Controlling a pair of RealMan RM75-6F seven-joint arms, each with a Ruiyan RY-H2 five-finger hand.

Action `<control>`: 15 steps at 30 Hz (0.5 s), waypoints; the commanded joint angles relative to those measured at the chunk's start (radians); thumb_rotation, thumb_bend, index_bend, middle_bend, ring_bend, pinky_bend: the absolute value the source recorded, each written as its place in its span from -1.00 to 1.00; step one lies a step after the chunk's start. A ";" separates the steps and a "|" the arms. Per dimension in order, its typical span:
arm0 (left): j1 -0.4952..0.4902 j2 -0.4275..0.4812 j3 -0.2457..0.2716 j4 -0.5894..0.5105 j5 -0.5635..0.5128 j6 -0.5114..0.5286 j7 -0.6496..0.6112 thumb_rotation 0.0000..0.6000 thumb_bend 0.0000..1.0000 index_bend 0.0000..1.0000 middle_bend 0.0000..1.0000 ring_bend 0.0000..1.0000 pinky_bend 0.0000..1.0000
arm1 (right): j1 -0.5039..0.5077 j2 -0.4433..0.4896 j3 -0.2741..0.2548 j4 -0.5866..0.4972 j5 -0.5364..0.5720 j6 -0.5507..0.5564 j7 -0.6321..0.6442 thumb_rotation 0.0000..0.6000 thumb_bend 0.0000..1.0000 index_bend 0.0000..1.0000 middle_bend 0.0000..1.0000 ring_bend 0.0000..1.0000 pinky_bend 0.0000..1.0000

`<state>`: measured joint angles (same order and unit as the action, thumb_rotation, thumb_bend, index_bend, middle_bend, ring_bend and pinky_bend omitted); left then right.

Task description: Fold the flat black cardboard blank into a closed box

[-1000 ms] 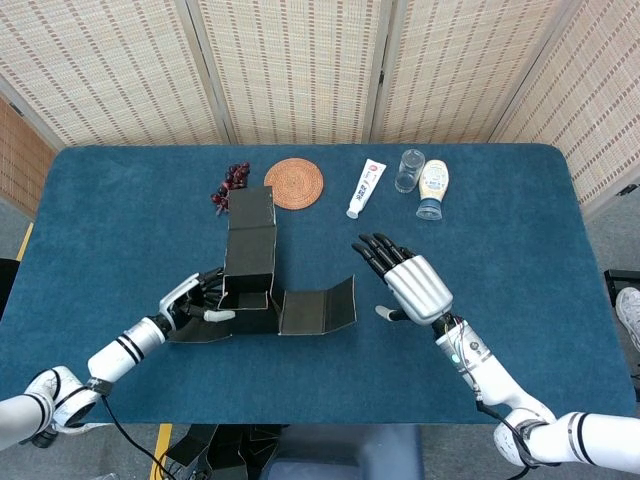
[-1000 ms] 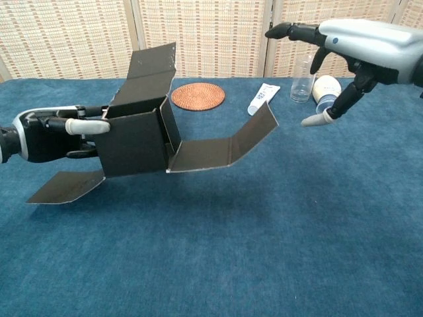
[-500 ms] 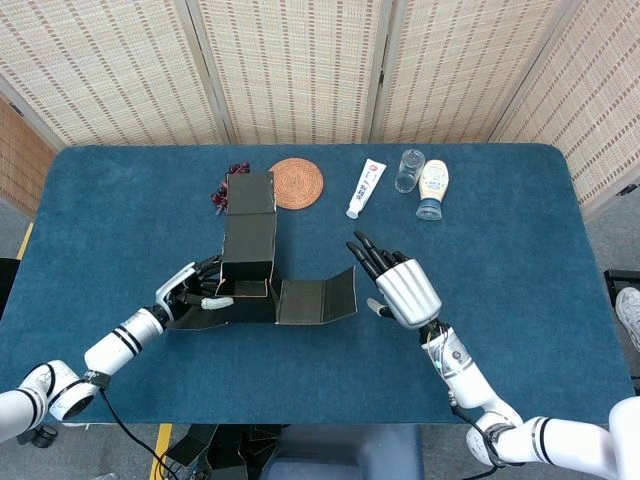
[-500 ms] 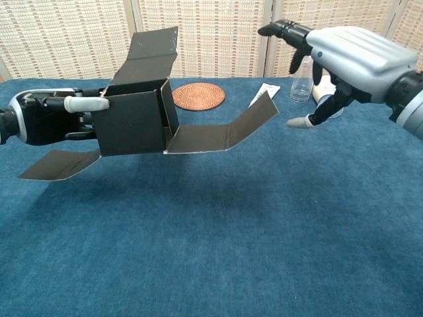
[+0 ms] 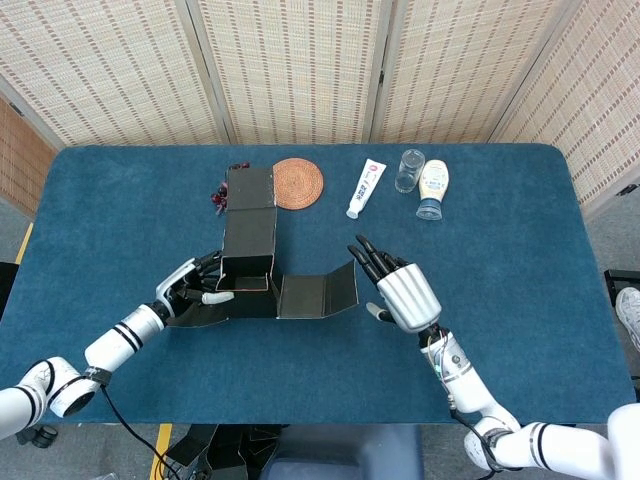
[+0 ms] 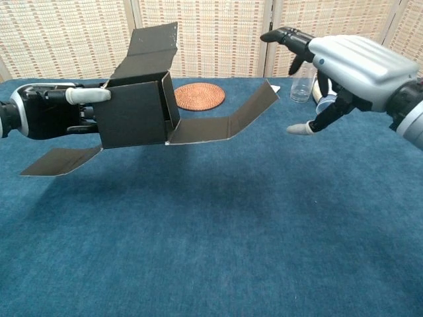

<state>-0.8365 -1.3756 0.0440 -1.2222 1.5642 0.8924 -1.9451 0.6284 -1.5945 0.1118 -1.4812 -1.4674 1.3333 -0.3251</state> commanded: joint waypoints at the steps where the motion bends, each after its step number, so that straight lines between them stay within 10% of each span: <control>1: -0.006 0.003 -0.006 -0.015 0.001 -0.007 0.000 1.00 -0.72 -0.48 -0.42 0.33 0.87 | 0.007 -0.096 0.021 0.075 -0.014 0.018 0.006 1.00 -1.00 -1.00 -1.00 -0.52 -0.04; 15: -0.019 0.017 -0.023 -0.073 0.001 -0.029 0.024 1.00 -0.72 -0.49 -0.42 0.33 0.87 | 0.057 -0.307 0.071 0.303 -0.085 0.060 0.060 1.00 -1.00 -1.00 -1.00 -0.53 -0.04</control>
<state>-0.8549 -1.3596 0.0205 -1.2927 1.5646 0.8648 -1.9228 0.6732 -1.8767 0.1712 -1.2057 -1.5384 1.3836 -0.2784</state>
